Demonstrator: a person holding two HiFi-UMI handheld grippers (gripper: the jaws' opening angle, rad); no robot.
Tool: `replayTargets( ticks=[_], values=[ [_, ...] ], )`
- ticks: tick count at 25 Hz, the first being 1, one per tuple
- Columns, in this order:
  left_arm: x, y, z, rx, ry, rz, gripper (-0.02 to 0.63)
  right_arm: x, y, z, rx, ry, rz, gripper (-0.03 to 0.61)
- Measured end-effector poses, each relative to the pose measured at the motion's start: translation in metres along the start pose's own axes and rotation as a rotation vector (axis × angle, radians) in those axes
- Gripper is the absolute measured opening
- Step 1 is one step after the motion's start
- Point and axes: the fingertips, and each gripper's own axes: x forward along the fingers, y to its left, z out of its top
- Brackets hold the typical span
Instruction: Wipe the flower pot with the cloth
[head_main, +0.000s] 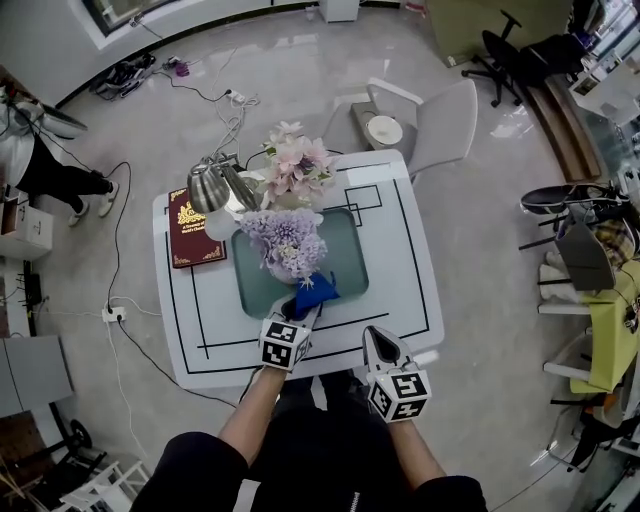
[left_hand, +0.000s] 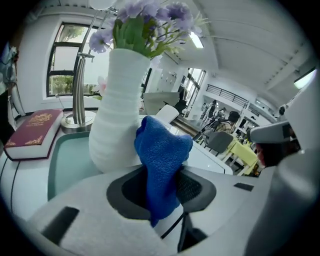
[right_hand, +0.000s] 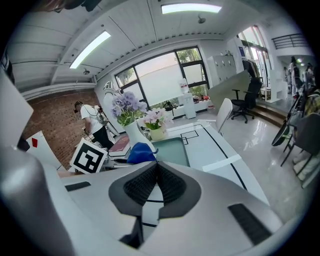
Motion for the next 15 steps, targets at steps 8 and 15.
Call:
replayTargets(
  ticks=[8,15],
  values=[
    [0.002,-0.023,0.075,-0.115,-0.226,0.024,0.123,0.001,-0.025,0.010,-0.002,0.008,0.044,0.009],
    [0.028,0.004,0.060,-0.257,-0.178,0.157,0.124,-0.002,-0.045,0.015,0.000,0.017,0.074,0.009]
  ],
)
